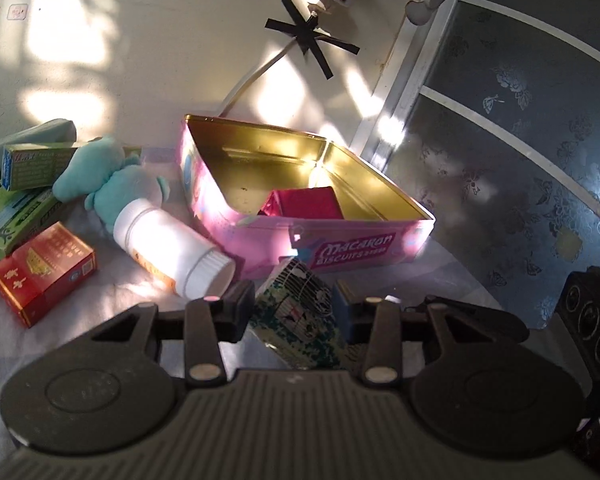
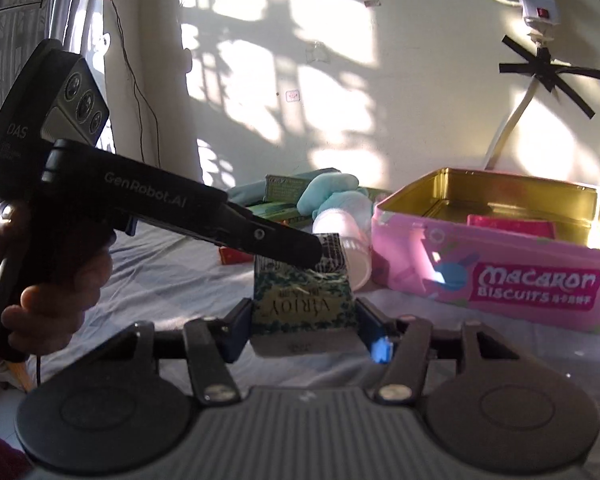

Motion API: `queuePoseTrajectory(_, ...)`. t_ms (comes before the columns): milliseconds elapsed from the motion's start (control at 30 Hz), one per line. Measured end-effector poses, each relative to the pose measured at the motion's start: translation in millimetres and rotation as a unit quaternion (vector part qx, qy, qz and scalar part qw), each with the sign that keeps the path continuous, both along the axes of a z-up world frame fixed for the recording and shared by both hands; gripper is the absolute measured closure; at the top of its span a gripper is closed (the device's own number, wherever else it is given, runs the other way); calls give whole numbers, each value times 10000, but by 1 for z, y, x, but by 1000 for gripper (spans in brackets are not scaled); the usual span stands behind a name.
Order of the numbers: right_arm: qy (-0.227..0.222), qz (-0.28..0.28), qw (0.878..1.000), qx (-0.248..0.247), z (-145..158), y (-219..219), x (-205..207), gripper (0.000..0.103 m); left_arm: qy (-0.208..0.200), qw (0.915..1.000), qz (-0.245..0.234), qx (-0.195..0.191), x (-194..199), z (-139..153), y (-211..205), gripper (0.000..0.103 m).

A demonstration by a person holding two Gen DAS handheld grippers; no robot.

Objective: Organize objects
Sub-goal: 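Lower the card box into the pink tin and open the right gripper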

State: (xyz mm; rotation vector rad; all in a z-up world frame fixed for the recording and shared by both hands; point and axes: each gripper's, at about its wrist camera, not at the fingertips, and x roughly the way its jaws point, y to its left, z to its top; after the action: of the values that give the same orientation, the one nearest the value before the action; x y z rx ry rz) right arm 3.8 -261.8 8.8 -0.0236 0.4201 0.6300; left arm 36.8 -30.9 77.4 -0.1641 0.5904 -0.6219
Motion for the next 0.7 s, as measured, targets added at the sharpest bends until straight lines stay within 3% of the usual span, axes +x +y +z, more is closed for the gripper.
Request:
queuePoseTrajectory(133, -455, -516, 9976, -29, 22, -15, 23, 48, -486, 9986, -177, 107, 25, 23, -40, 59)
queuePoseTrajectory(233, -548, -800, 9953, 25, 30, -24, 56, 48, -779, 9964, -109, 301, 48, 30, -63, 59)
queuePoseTrajectory(367, -430, -999, 9941, 56, 24, -27, 101, 48, -728, 9959, 239, 478, 82, 25, -74, 59)
queuePoseTrajectory(500, -412, -1305, 9905, -101, 4, -19, 134, 32, -458, 9934, 710, 772, 104, 8, -76, 57)
queuePoseTrajectory(600, -293, -1403, 9897, 57, -5, -19, 141, 32, -388, 9920, 974, 708, 99, 4, -67, 56)
queuePoseTrajectory(700, -280, -1467, 9887, 82, -9, -20, 139, 32, -571, 9907, 1105, 550, 81, 6, -59, 53)
